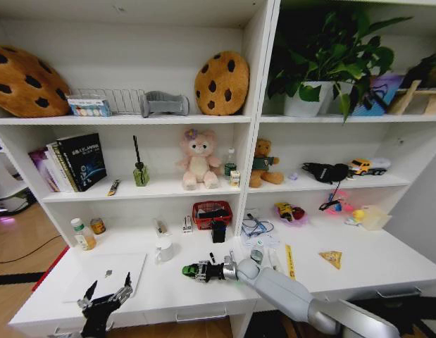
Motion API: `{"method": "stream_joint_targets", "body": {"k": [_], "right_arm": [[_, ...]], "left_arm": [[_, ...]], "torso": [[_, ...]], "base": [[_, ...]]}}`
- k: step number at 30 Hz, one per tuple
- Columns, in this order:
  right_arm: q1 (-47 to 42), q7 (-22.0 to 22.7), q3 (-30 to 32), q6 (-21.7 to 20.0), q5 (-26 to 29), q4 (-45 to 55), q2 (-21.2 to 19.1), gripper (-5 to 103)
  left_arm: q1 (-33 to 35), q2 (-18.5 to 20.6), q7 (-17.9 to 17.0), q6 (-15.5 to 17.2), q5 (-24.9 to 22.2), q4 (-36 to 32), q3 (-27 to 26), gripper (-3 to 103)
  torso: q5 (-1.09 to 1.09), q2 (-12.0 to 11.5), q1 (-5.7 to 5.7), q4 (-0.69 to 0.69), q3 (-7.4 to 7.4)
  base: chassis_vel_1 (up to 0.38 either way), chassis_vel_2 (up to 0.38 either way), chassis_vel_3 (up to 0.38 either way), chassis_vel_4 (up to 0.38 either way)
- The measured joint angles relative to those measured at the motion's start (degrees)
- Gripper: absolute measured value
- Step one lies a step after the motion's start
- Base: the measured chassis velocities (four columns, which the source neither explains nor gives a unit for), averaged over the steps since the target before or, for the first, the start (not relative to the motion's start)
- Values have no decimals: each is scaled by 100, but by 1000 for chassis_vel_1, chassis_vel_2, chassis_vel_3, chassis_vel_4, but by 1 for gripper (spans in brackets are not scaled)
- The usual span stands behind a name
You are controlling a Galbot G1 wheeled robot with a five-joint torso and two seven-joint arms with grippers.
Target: Organize the objects on the table.
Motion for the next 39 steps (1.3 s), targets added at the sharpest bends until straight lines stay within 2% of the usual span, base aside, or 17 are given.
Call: {"method": "stream_joint_targets", "body": {"k": [1, 5, 9, 12, 19, 23, 28, 29, 30, 31, 35, 37, 38, 39], "right_arm": [[0, 0, 0, 0, 0, 0, 0, 36], [59, 57, 432, -84, 183, 793, -559, 36], [66, 89, 649, -88, 217, 1107, -776, 36], [120, 96, 912, -143, 442, 1642, -1110, 36], [271, 48, 1445, -413, 978, 2190, -1207, 36], [660, -110, 1588, -518, 933, 2177, -1031, 36], [1222, -45, 1418, -567, 1046, 1966, -807, 36], [1778, 179, 1205, -743, 1152, 1624, -382, 36], [1936, 293, 1134, -803, 1173, 1501, -190, 36], [1936, 293, 1134, -803, 1173, 1501, -190, 36], [2353, 901, 850, -1278, 1340, 1142, 541, 36], [2376, 1006, 836, -1342, 1350, 1090, 644, 36], [2410, 1315, 825, -1493, 1373, 940, 918, 36], [2410, 1315, 825, -1493, 1373, 940, 918, 36]], "left_arm": [[0, 0, 0, 0, 0, 0, 0, 100], [-8, 5, 3, 0, 34, 44, 53, 100], [-20, 16, 3, -1, 42, 68, 61, 100], [-55, 41, 3, -1, 53, 91, 79, 100], [-13, -13, 10, -44, 225, 98, 203, 100], [7, -31, 34, -91, 345, 111, 220, 100], [10, -47, 48, -116, 384, 140, 247, 100], [13, -70, 50, -132, 418, 163, 296, 100], [11, -72, 51, -142, 426, 173, 307, 100], [11, -72, 51, -142, 426, 173, 307, 100], [-1, -62, 51, -163, 420, 187, 297, 100], [-4, -62, 51, -168, 419, 191, 297, 100], [-16, -59, 50, -190, 418, 204, 298, 100], [-16, -59, 50, -190, 418, 204, 298, 100]], "torso": [[0, 0, 0, 0, 0], [-1, 0, 0, -2, 0], [0, 0, 0, -1, 0], [-1, 0, 0, -2, 0], [0, 0, 0, -1, 0], [0, 0, 0, 0, 0], [-1, 0, 0, -2, 0], [-2, 0, 0, -1, 0], [-2, 0, 0, -1, 0], [-2, 0, 0, -1, 0], [-3, 0, 0, -1, 0], [-3, 0, 0, -1, 0], [-3, 0, 0, 2, 0], [-3, 0, 0, 2, 0]], "base": [[0, 0, 0, 0], [0, 0, 0, 0], [0, 0, 0, 0], [0, 0, 0, 0], [0, 0, 0, 0], [0, 0, 0, 0], [0, 0, 0, 0], [0, 0, 0, 0], [0, 0, 0, 0], [0, 0, 0, 0], [0, 0, 0, 0], [0, 0, 0, 0], [0, 0, 0, 0], [0, 0, 0, 0]]}}
